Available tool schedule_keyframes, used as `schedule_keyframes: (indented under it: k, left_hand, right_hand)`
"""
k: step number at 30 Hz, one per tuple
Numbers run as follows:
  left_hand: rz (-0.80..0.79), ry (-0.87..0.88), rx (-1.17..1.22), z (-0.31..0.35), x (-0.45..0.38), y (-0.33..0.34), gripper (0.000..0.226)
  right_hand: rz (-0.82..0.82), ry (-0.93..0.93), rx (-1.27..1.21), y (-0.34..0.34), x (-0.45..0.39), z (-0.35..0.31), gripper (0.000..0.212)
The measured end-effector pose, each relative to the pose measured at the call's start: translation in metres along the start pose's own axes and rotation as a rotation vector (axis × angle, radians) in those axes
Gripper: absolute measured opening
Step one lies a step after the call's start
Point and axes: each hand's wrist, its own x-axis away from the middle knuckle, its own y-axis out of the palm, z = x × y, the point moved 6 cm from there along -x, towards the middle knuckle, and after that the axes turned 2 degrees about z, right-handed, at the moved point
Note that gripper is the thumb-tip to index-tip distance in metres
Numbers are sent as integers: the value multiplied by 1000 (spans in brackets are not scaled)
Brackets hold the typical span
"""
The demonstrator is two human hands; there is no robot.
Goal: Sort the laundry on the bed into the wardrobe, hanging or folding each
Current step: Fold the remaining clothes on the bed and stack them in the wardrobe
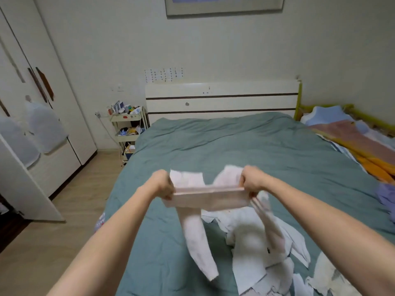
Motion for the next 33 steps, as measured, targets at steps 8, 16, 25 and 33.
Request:
schedule_keyframes:
  k: [8,16,25,33]
  left_hand:
    - [744,215,310,59,6,-142,30]
    - [96,101,63,49,-14,-78,25]
    - [151,143,243,19,0,-50,20]
    - [261,279,266,10,16,-65,36]
  right_hand:
    - [900,-79,-163,-133,-2,-27,25]
    - [408,-9,-208,-102,-10,-17,29]
    - [405,-11,-467,-55,-11,0,17]
    - [406,-210,-655,-54,9,0,11]
